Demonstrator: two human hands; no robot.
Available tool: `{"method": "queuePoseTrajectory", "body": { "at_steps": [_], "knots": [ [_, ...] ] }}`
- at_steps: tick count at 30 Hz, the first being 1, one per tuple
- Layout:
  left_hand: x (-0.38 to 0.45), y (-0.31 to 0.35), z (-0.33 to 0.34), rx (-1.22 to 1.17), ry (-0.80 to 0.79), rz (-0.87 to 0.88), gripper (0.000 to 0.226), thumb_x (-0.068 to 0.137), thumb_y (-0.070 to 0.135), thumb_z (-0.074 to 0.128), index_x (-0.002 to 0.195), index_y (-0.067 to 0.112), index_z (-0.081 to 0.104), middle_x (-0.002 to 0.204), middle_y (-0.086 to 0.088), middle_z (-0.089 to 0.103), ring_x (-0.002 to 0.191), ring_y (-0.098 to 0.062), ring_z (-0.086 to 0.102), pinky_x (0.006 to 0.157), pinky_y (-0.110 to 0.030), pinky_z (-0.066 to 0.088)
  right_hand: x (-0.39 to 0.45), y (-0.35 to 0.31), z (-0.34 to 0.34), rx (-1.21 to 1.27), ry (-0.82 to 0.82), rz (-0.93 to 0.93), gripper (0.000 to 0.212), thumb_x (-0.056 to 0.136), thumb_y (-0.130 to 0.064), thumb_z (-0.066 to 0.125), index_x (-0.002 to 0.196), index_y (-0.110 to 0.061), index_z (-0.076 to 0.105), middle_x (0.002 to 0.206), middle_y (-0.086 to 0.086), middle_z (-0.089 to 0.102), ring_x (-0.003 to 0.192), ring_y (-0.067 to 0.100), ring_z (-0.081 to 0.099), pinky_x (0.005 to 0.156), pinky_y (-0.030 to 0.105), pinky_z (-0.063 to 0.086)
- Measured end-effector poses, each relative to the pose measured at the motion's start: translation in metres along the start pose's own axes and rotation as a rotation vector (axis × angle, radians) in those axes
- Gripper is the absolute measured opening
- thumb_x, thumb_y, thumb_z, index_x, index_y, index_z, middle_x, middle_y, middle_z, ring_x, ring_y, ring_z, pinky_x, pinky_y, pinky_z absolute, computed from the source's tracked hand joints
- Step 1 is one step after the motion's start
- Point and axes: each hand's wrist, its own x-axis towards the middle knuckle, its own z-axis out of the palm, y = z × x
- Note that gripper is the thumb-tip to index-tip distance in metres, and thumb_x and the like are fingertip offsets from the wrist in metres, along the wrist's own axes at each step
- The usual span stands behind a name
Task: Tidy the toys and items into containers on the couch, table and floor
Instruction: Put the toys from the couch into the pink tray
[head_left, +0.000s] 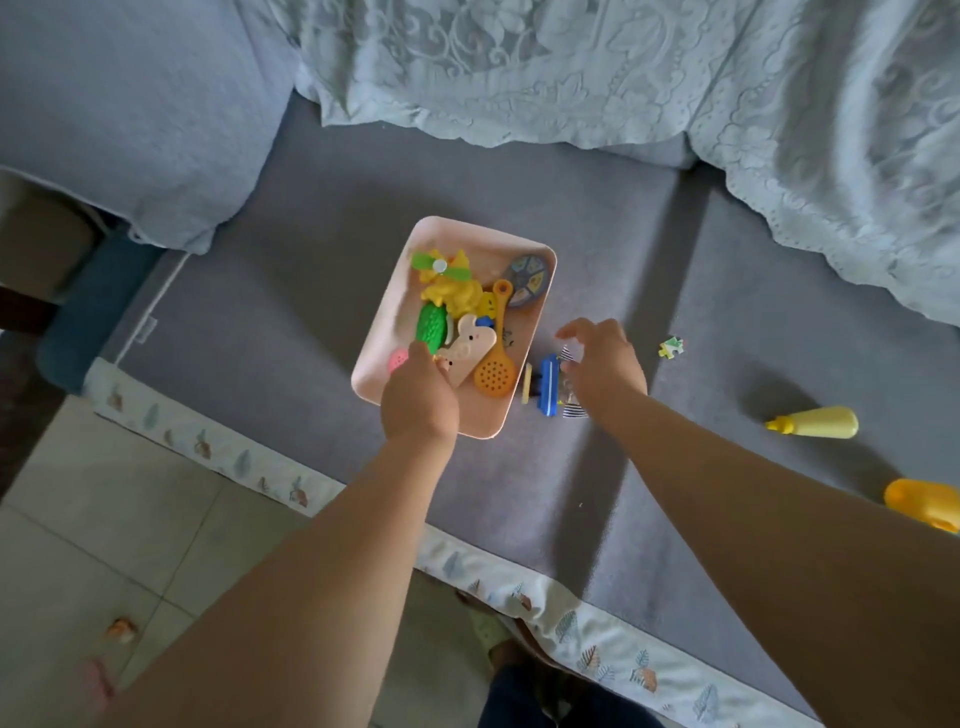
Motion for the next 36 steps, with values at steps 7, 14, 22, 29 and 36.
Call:
{"method": "queuePoseTrajectory", "body": {
  "at_steps": [7, 14, 22, 29, 36],
  "knots": [
    [0.017, -0.012, 0.019, 0.015, -0.063, -0.041, 0.04, 0.098, 0.025, 0.047, 0.133, 0.01, 0.037, 0.118, -0.011, 0.059, 0.105, -0.031, 0.06, 0.079, -0.041, 0.051, -0.009, 0.016, 0.048, -0.373, -0.205, 0.048, 0.084, 0.079, -0.029, 0.069, 0.147, -0.035, 0.02, 0.136, 0.008, 0.032, 0.119, 0.034, 0.044, 0.096, 0.043, 0.044],
    [0.008, -0.024, 0.022, 0.092, -0.049, 0.088, 0.043, 0.099, 0.026, 0.046, 0.137, 0.011, 0.036, 0.119, -0.01, 0.059, 0.104, -0.029, 0.063, 0.081, -0.04, 0.056, -0.02, 0.003, 0.053, 0.04, 0.033, 0.228, 0.062, 0.074, -0.017, 0.075, 0.124, -0.02, 0.039, 0.121, 0.012, 0.038, 0.096, 0.029, 0.055, 0.081, 0.036, 0.053],
    [0.012, -0.005, -0.007, -0.004, -0.021, -0.02, 0.035, 0.097, 0.022, 0.041, 0.131, 0.014, 0.036, 0.111, -0.009, 0.06, 0.096, -0.029, 0.063, 0.065, -0.036, 0.048, -0.034, -0.044, 0.027, 0.378, 0.29, 0.043, 0.063, 0.068, -0.026, 0.078, 0.123, -0.026, 0.046, 0.121, 0.0, 0.046, 0.096, 0.018, 0.055, 0.081, 0.033, 0.051],
    [0.018, 0.035, -0.019, 0.044, 0.067, 0.084, 0.042, 0.097, 0.03, 0.042, 0.136, 0.015, 0.035, 0.121, -0.01, 0.054, 0.11, -0.03, 0.054, 0.08, -0.039, 0.046, -0.026, -0.035, 0.024, 0.176, 0.077, 0.045, 0.073, 0.073, -0.032, 0.08, 0.133, -0.032, 0.04, 0.132, -0.001, 0.043, 0.126, 0.02, 0.04, 0.106, 0.034, 0.036],
    [0.007, 0.116, 0.057, 0.257, 0.003, 0.541, 0.047, 0.081, 0.016, 0.058, 0.127, 0.011, 0.05, 0.115, -0.016, 0.059, 0.111, -0.035, 0.052, 0.094, -0.043, 0.042, -0.003, 0.073, -0.025, -0.014, 0.248, 0.269, 0.049, 0.083, -0.014, 0.062, 0.128, -0.027, 0.049, 0.128, 0.006, 0.046, 0.121, 0.03, 0.041, 0.102, 0.034, 0.035]
  ]
}}
